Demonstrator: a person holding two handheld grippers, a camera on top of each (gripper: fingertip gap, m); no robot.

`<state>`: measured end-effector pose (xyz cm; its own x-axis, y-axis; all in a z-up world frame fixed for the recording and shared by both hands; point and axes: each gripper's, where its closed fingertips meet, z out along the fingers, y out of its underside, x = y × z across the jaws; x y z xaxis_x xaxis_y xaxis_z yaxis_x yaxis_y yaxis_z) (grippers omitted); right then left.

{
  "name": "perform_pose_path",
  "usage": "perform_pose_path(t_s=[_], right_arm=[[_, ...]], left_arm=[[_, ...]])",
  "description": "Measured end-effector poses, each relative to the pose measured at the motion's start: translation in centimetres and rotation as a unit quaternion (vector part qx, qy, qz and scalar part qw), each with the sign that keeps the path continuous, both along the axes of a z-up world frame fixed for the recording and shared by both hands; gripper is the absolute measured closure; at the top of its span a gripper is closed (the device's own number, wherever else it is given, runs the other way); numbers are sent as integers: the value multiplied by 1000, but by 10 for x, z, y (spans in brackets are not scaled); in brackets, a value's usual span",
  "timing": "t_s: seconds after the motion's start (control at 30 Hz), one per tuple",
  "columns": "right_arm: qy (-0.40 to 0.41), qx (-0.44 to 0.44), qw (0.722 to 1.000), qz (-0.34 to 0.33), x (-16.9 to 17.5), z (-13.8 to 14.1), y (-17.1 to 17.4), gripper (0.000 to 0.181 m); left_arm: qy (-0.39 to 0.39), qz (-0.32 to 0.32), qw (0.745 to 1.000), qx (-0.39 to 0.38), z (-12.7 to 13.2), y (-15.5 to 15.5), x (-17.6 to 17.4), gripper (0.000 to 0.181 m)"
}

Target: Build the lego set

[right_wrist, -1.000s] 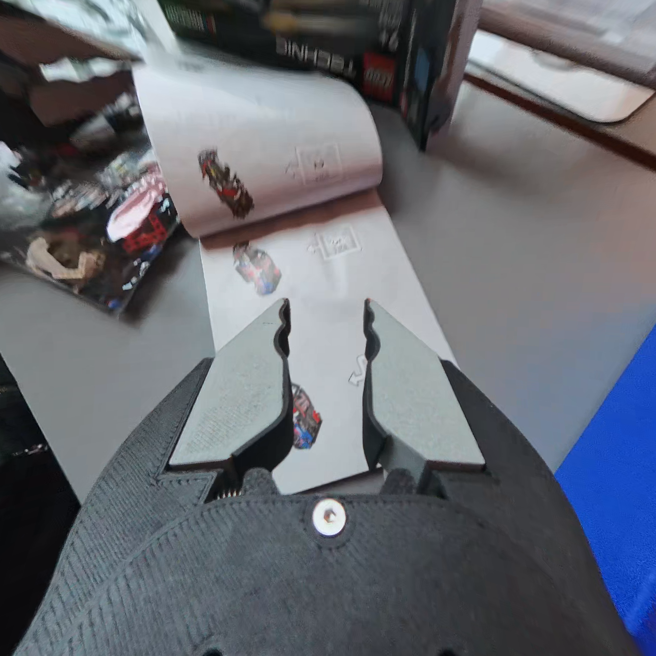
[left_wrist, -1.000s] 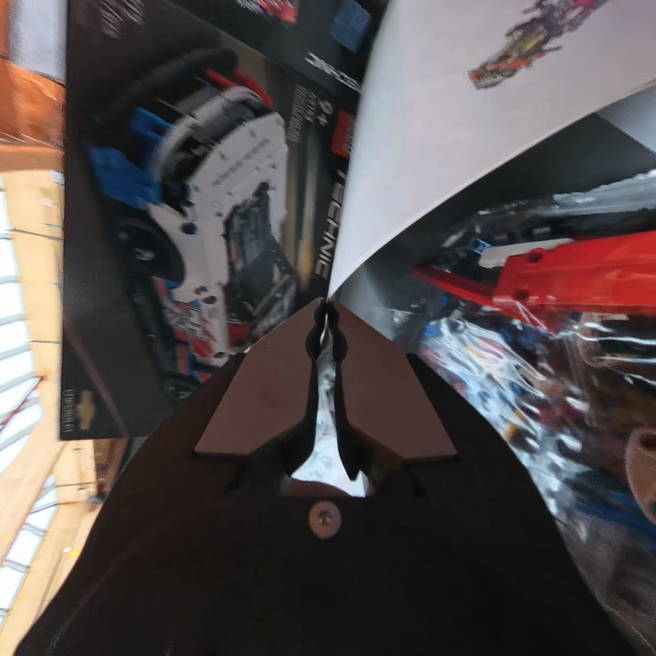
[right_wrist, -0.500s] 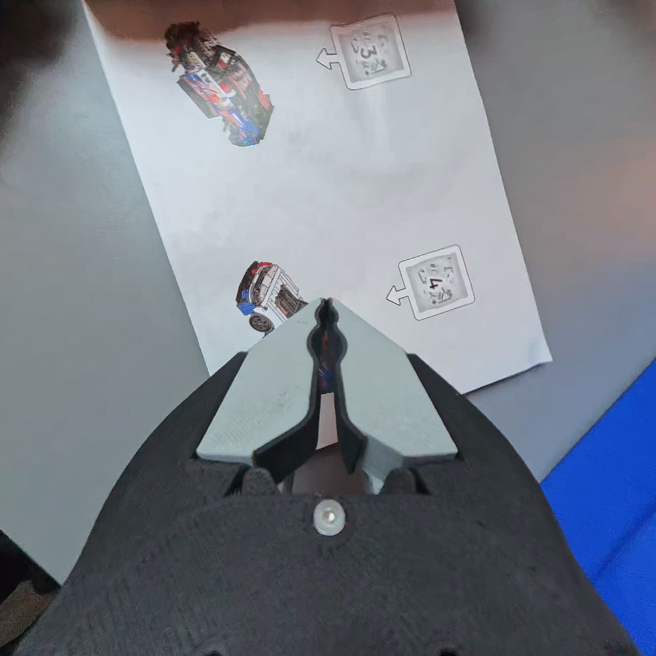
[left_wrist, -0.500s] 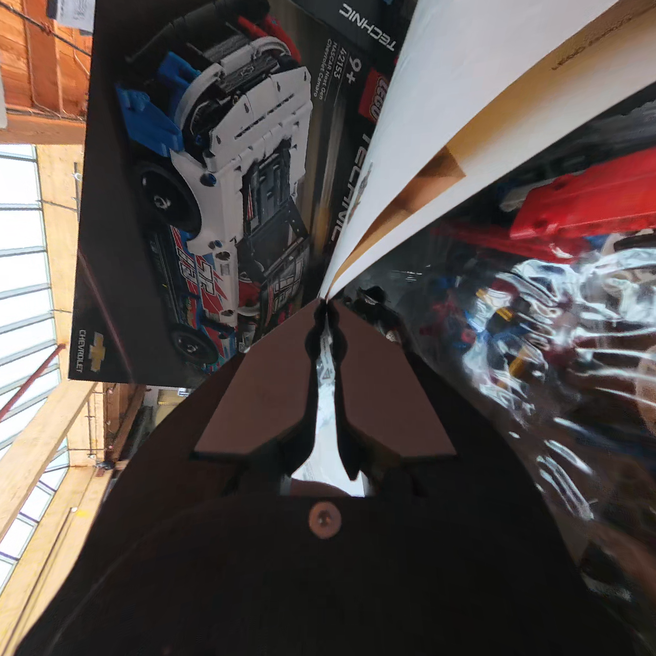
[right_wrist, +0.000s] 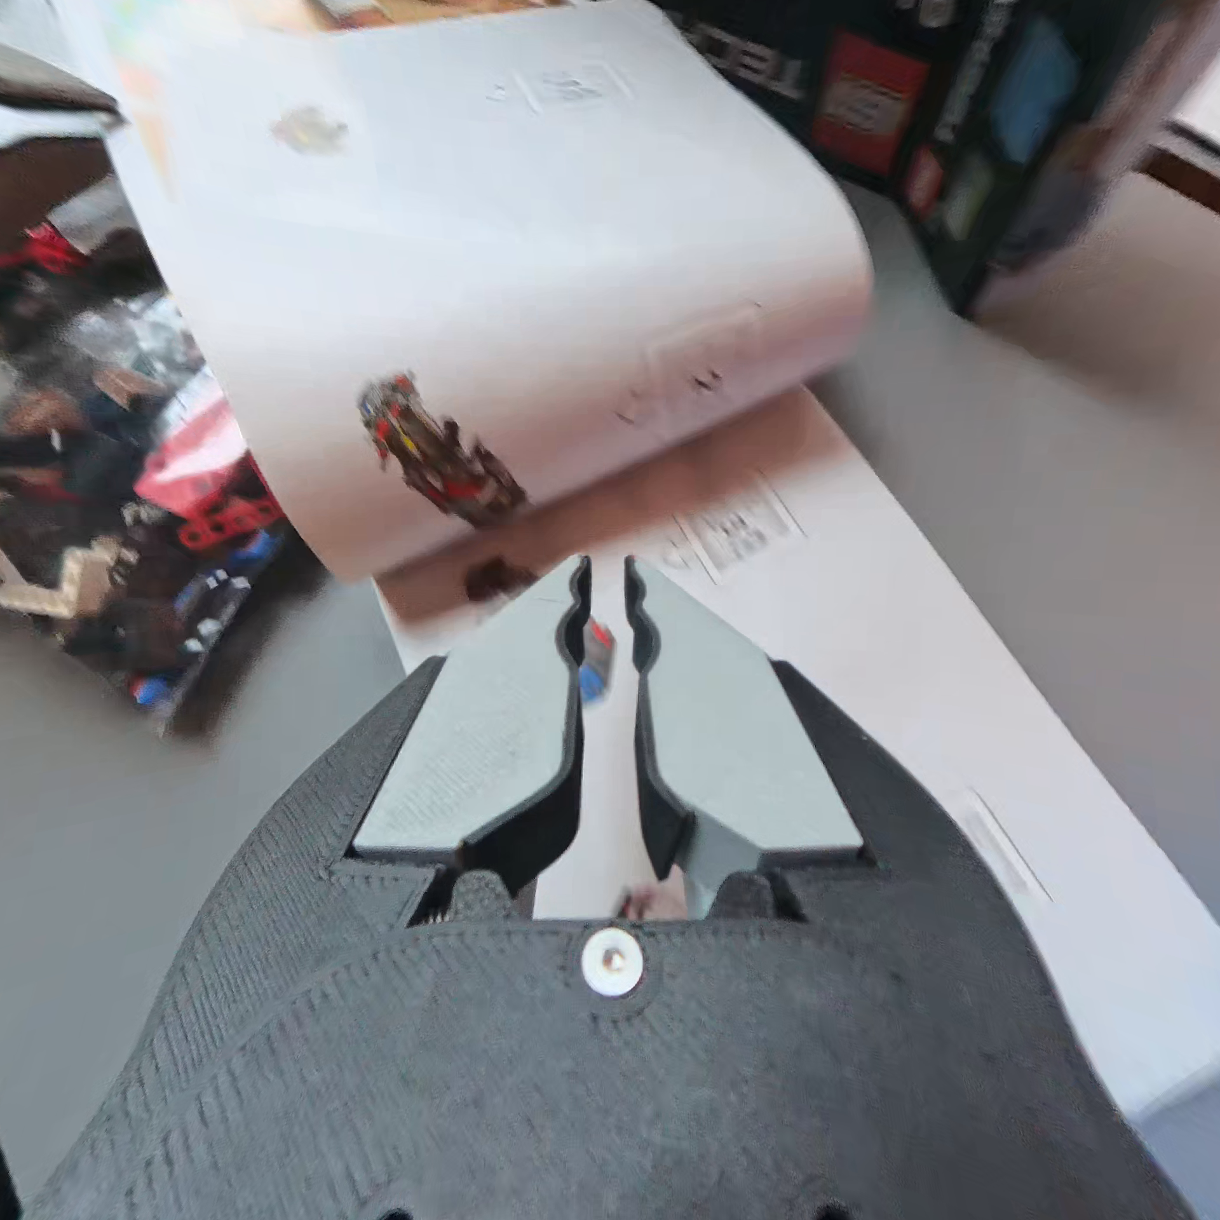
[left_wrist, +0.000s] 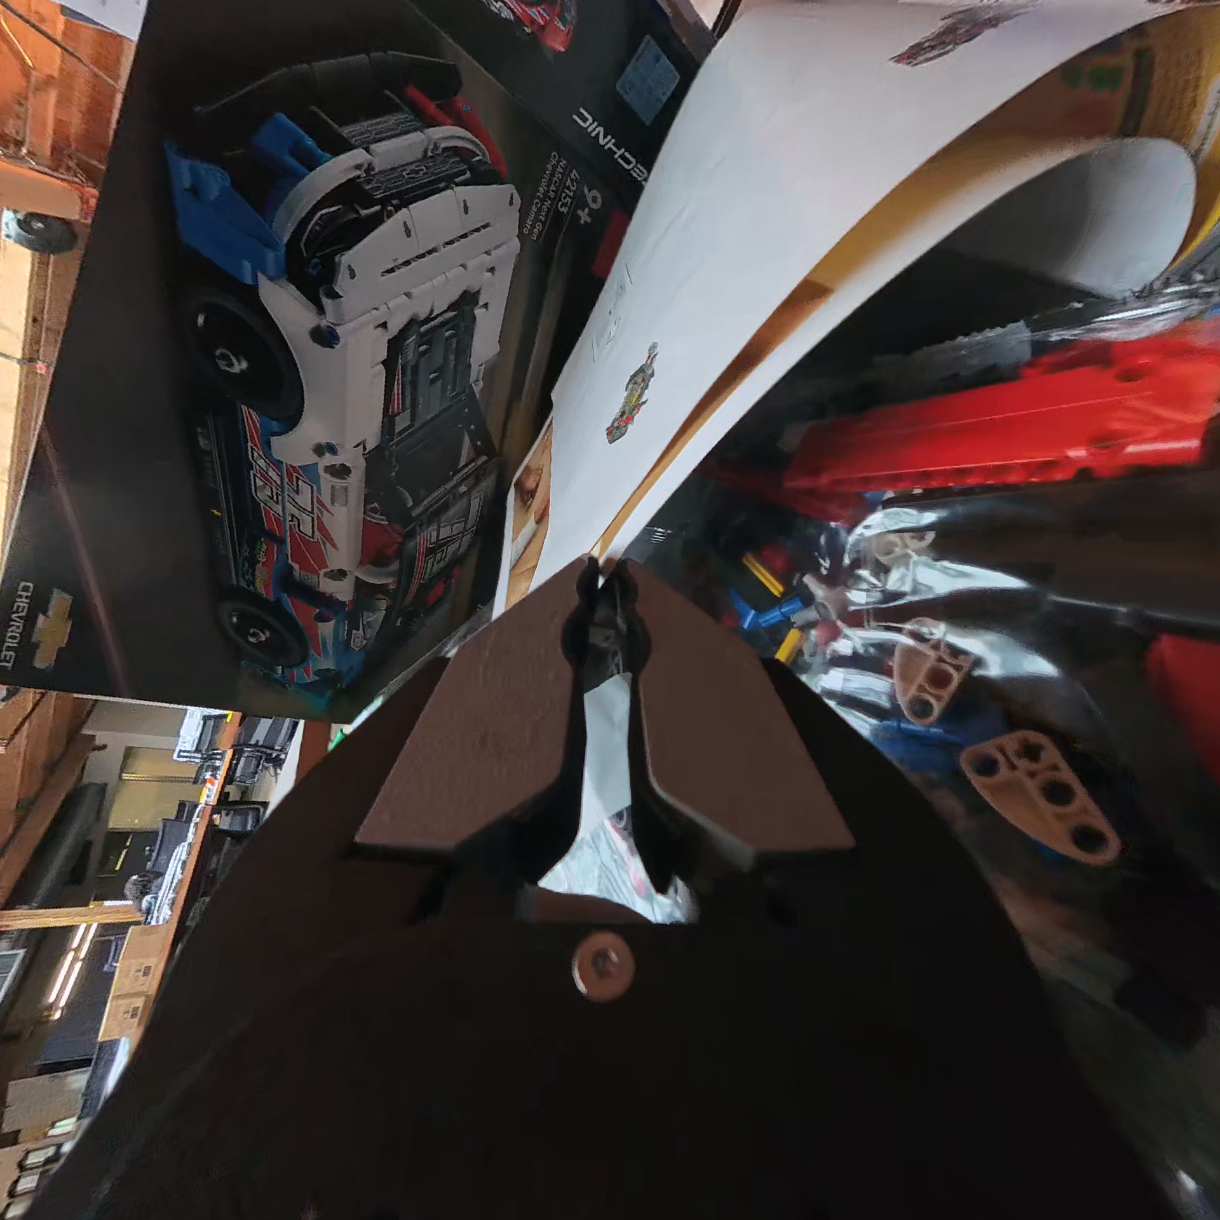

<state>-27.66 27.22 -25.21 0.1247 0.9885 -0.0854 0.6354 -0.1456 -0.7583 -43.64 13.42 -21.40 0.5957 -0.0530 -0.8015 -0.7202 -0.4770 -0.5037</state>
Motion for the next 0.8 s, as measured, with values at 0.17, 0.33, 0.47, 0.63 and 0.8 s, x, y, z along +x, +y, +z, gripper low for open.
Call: perform_pose_path(t_s=[0.17,0.33,0.47,0.63,0.8], right_arm=[[14,7,1000,25,-57,-3,-10,173],[31,1,998,57,-78,-1,-15,172],[54,-6,997,63,-79,0,-17,172],[59,-1,996,73,-79,-2,-18,172],[63,-8,995,80,-81,-3,-19,172]], left_arm=[[-55,-24,998,-1,-4,-4,10,176],[-107,-48,992,43,6,-4,19,170],[-121,-48,988,87,9,-3,16,173],[-159,-46,982,94,3,-3,12,174],[-181,-52,976,108,3,-3,8,175]])
